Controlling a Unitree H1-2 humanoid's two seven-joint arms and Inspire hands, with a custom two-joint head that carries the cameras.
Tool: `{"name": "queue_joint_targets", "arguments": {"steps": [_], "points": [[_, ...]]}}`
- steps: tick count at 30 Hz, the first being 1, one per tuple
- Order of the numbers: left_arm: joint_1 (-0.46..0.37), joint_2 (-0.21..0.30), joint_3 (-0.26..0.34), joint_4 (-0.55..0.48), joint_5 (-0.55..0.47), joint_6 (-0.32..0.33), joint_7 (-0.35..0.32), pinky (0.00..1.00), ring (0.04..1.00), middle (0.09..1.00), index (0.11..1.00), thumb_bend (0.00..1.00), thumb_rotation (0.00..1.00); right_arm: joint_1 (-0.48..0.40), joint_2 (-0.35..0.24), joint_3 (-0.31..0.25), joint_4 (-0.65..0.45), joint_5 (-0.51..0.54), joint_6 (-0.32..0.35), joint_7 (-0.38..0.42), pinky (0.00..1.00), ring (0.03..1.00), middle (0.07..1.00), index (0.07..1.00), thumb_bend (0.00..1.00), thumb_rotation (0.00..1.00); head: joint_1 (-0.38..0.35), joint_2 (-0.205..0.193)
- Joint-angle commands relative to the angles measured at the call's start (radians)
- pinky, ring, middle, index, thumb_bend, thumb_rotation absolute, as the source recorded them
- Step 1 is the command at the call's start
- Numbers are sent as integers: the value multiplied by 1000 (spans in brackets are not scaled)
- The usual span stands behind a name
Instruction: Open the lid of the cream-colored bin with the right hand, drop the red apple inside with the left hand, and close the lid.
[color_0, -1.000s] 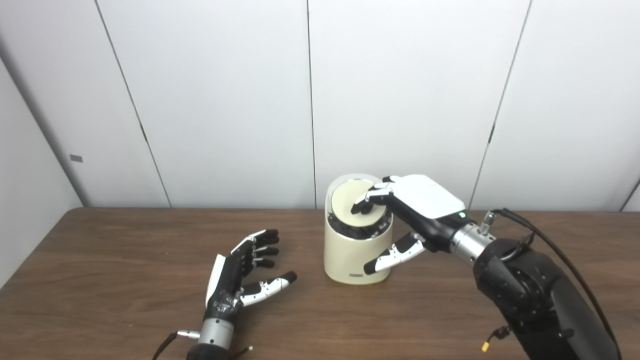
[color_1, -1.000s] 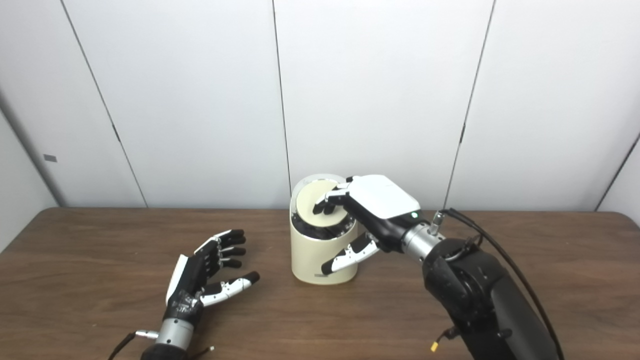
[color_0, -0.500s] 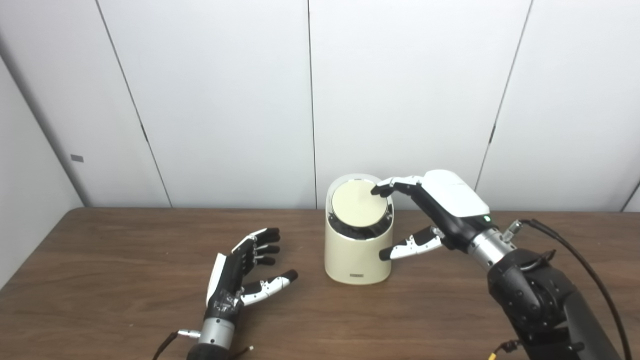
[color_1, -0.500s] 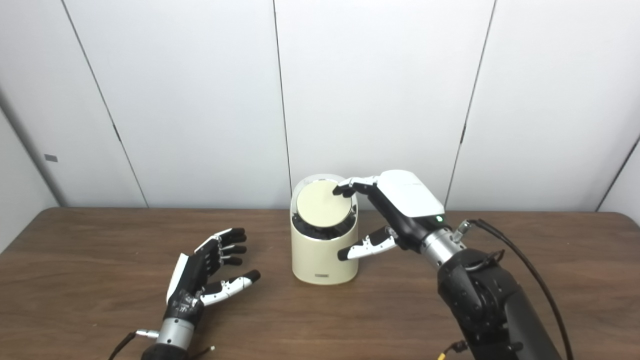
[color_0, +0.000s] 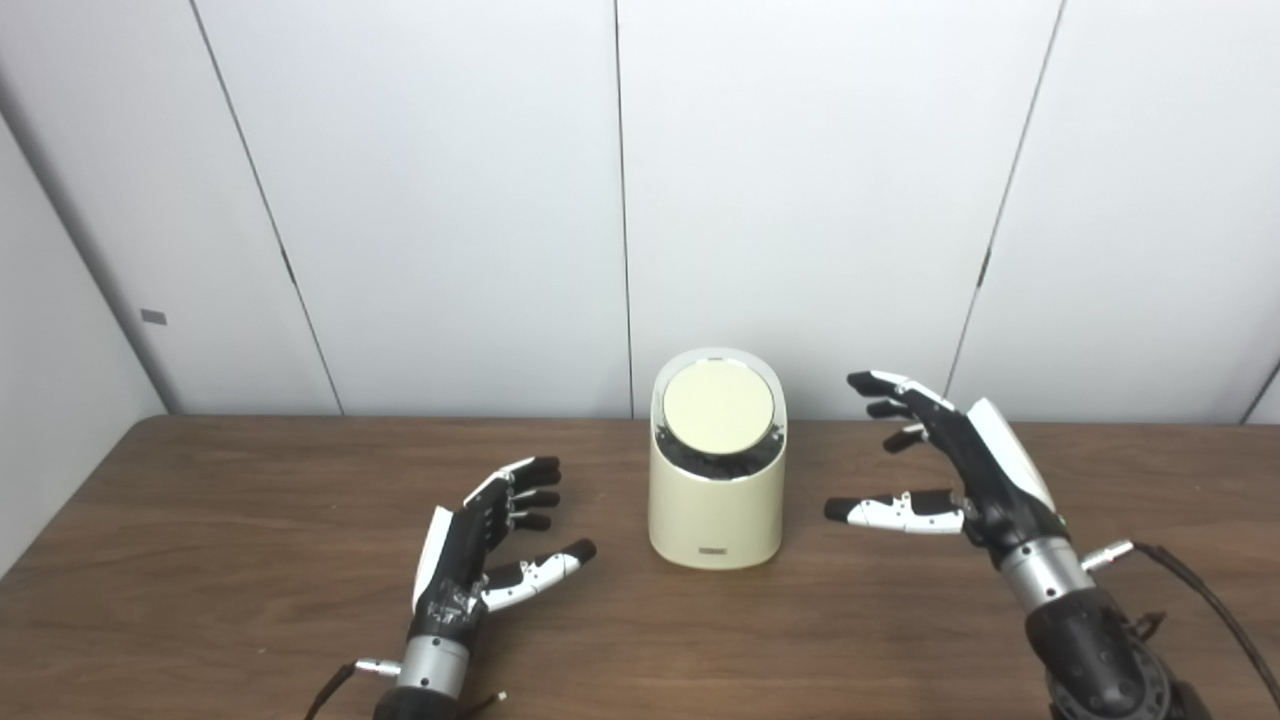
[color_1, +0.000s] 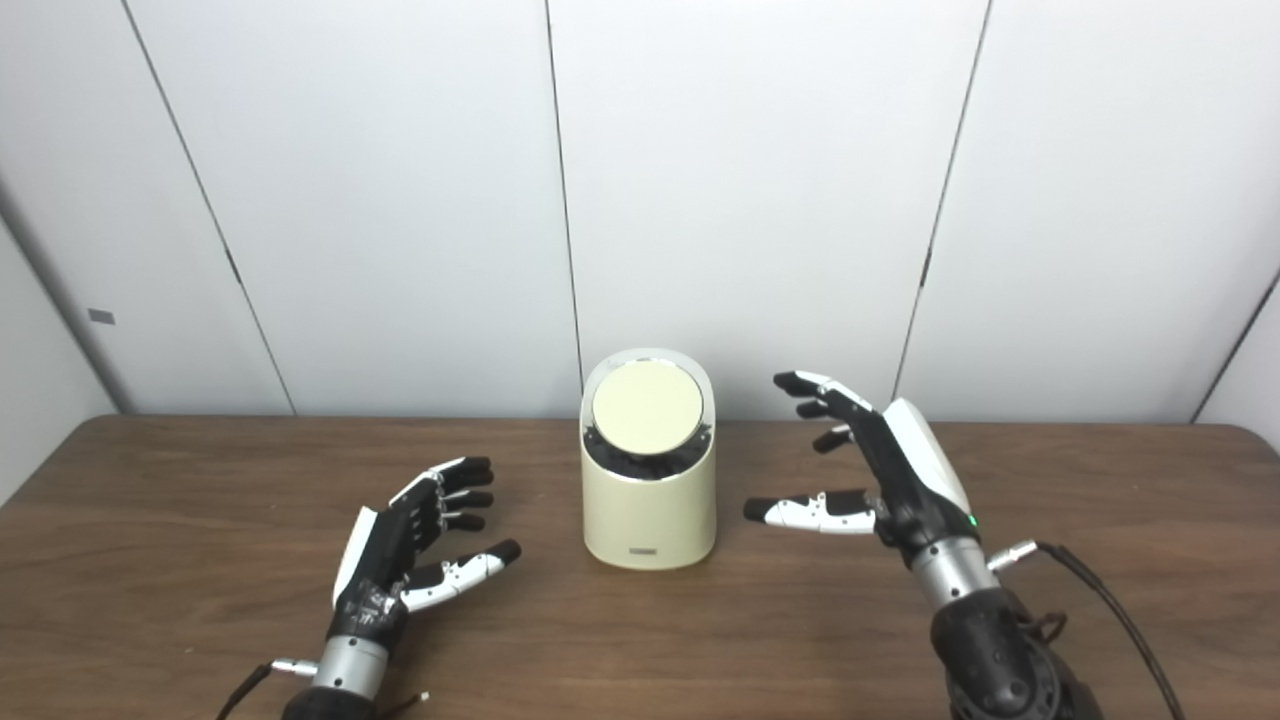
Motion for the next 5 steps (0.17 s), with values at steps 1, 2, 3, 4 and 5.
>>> {"name": "queue_joint_targets", "arguments": {"steps": [1, 2, 3, 4, 5], "points": [[1, 9, 4, -11, -5, -22, 4, 661, 726, 774, 779, 718, 79, -17, 0, -13, -1, 39, -74, -43, 605, 757, 828, 810, 655, 274, 1, 1], [1, 9, 4, -12, -6, -22, 3, 659, 725, 773, 778, 717, 74, -8, 2, -14, 12, 51, -85, -48, 607, 760, 831, 813, 652, 282, 1, 1], [2, 9, 5, -15, -9, -21, 1, 657, 725, 775, 776, 717, 73, 0, 6, -13, 24, 59, -96, -56, 612, 764, 835, 816, 651, 288, 1, 1], [3, 9, 6, -17, -12, -20, 0, 654, 724, 777, 775, 714, 66, 7, 10, -12, 33, 63, -102, -65, 615, 765, 838, 819, 649, 299, -1, 3], [3, 9, 7, -17, -15, -21, -2, 654, 723, 778, 775, 713, 63, 13, 15, -10, 41, 65, -104, -72, 618, 767, 840, 821, 650, 313, -1, 3]]}}
